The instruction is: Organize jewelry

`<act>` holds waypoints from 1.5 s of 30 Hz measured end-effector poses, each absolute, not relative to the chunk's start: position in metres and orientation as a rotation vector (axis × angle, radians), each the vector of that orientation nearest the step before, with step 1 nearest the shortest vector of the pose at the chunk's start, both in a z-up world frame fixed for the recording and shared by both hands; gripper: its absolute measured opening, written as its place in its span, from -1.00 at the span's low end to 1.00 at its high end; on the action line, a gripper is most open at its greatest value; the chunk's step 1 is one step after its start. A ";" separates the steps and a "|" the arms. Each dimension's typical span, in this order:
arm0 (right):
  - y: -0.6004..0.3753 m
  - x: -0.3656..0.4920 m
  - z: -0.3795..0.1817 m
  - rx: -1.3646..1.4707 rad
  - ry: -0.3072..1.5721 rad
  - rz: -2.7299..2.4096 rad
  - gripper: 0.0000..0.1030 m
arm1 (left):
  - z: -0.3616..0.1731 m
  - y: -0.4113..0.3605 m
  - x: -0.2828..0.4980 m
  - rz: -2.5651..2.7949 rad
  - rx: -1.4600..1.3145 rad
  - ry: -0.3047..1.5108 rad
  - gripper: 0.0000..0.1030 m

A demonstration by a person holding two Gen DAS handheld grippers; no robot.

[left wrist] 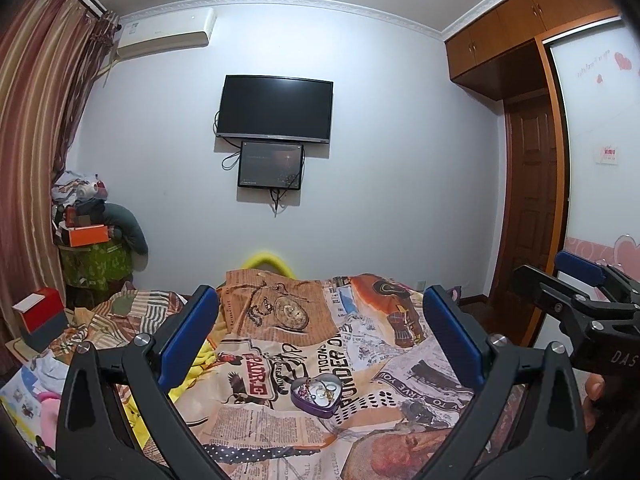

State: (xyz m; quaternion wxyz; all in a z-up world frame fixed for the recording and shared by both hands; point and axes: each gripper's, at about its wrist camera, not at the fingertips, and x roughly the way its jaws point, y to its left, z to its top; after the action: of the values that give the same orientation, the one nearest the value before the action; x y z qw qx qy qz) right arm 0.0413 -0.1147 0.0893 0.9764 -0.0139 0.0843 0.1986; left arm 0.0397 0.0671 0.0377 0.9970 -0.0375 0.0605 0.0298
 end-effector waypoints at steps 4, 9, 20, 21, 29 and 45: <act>-0.117 0.043 0.090 -0.026 0.177 0.400 0.95 | 0.036 0.063 0.040 0.058 -0.058 0.120 0.99; -0.117 0.044 0.090 -0.022 0.184 0.401 0.95 | 0.036 0.060 0.041 0.053 -0.052 0.118 0.99; -0.119 0.045 0.089 -0.013 0.194 0.399 0.95 | 0.036 0.062 0.043 0.035 -0.061 0.127 0.99; -0.119 0.045 0.089 -0.013 0.194 0.399 0.95 | 0.036 0.061 0.043 0.034 -0.061 0.126 0.99; -0.119 0.046 0.089 -0.012 0.194 0.397 0.95 | 0.035 0.059 0.046 0.020 -0.055 0.129 0.99; -0.119 0.048 0.087 -0.008 0.202 0.386 0.95 | 0.033 0.065 0.050 0.010 -0.071 0.136 0.99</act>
State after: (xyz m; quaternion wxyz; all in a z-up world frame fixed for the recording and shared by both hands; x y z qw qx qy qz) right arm 0.0475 -0.1191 0.0867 0.9764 -0.0040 0.1004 0.1913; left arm 0.0502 0.0652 0.0334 0.9971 -0.0355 0.0678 0.0050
